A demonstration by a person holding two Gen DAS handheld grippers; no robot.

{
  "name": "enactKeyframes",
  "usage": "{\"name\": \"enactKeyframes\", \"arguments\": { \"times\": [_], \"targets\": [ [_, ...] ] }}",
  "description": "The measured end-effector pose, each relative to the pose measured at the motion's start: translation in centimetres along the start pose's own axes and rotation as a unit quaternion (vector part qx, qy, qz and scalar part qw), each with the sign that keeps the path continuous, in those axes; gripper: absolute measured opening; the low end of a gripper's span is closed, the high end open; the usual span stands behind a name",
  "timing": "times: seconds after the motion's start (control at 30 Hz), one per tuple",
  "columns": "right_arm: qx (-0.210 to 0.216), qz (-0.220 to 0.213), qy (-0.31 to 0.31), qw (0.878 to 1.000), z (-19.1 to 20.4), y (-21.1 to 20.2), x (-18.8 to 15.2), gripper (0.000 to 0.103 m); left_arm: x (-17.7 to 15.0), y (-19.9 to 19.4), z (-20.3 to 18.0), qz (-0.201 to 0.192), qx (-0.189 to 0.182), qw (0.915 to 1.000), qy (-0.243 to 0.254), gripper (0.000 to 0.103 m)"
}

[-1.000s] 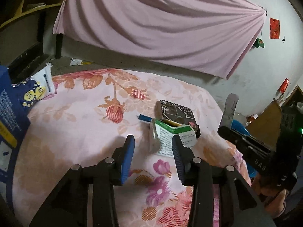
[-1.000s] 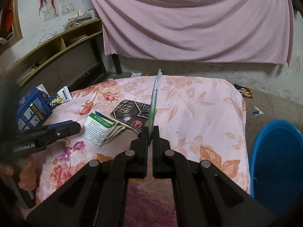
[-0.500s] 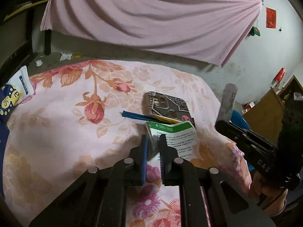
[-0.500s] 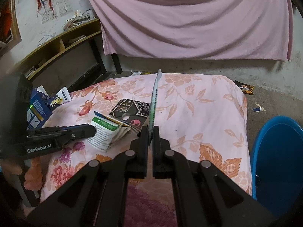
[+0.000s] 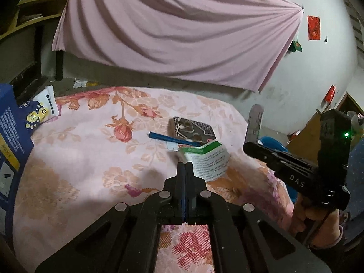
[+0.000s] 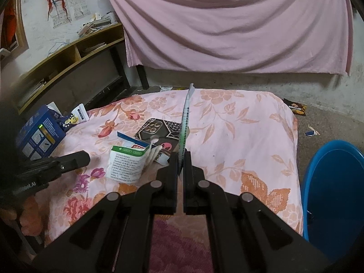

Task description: Collect trash

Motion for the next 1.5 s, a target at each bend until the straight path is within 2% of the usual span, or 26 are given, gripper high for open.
{"name": "enactKeyframes", "arguments": {
  "times": [0.13, 0.17, 0.2, 0.27, 0.3, 0.37, 0.5, 0.63, 0.73, 0.77, 0.93, 1.07, 1.2, 1.5],
  "targets": [
    [-0.001, -0.002, 0.003, 1.000, -0.3, -0.1, 0.0, 0.031, 0.1, 1.0, 0.3, 0.024, -0.003, 0.9996, -0.014, 0.000],
    [-0.002, -0.002, 0.004, 1.000, -0.4, -0.1, 0.1, 0.031, 0.1, 1.1, 0.5, 0.028, -0.005, 0.9995, -0.017, 0.003],
    [-0.002, -0.003, 0.006, 1.000, -0.6, -0.2, 0.1, 0.031, 0.1, 1.1, 0.5, 0.030, -0.007, 0.9994, -0.018, 0.007],
    [-0.001, -0.004, 0.009, 1.000, -0.7, -0.2, 0.1, 0.031, 0.2, 1.4, 0.6, 0.034, -0.016, 0.9989, -0.026, 0.035],
    [-0.001, -0.003, 0.010, 1.000, -0.8, -0.3, 0.1, 0.031, 0.4, 1.4, 0.6, 0.032, -0.022, 0.9987, -0.033, 0.037],
    [-0.002, -0.003, 0.013, 1.000, -1.0, -0.3, 0.2, 0.031, 0.8, 1.6, 0.5, 0.032, -0.030, 0.9983, -0.039, 0.037],
    [-0.001, -0.002, 0.018, 1.000, -1.4, -0.4, 0.2, 0.031, 1.3, 2.9, -0.2, 0.056, -0.039, 0.9972, -0.031, 0.037],
    [-0.004, -0.003, 0.018, 1.000, -1.7, -0.7, 0.1, 0.031, 1.6, 3.5, -0.8, 0.067, -0.030, 0.9971, -0.017, 0.036],
    [-0.008, -0.005, 0.014, 1.000, -1.7, -1.0, 0.1, 0.031, 1.7, 4.3, -1.5, 0.081, -0.019, 0.9965, -0.007, 0.014],
    [-0.009, -0.005, 0.013, 1.000, -1.7, -1.1, 0.1, 0.031, 1.7, 4.5, -1.7, 0.081, -0.015, 0.9966, -0.007, 0.014],
    [-0.010, -0.009, 0.011, 1.000, -2.0, -1.7, 0.0, 0.031, 1.6, 3.8, -2.7, 0.054, -0.002, 0.9985, 0.012, 0.007],
    [-0.012, -0.016, 0.013, 1.000, -2.4, -2.4, -0.1, 0.031, 1.2, 3.1, -4.1, 0.037, 0.005, 0.9988, 0.030, 0.005],
    [-0.014, -0.025, 0.011, 1.000, -2.7, -3.3, -0.3, 0.031, 0.8, 2.0, -5.8, 0.005, 0.023, 0.9981, 0.057, 0.003],
    [-0.024, -0.058, 0.009, 0.998, -3.6, -6.5, -0.9, 0.031, 0.1, -0.1, -10.2, -0.074, 0.063, 0.9874, 0.125, 0.002]
  ]
}}
Point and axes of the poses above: each gripper's, at about its wrist camera, not at the fingertips, and y roughly the way its jaws point, z to its left, x to its top, the point moved 5 cm from there along y, roughly the way its jaws point, and after that the axes turned 10 degrees about x, right-handed, at the moved point
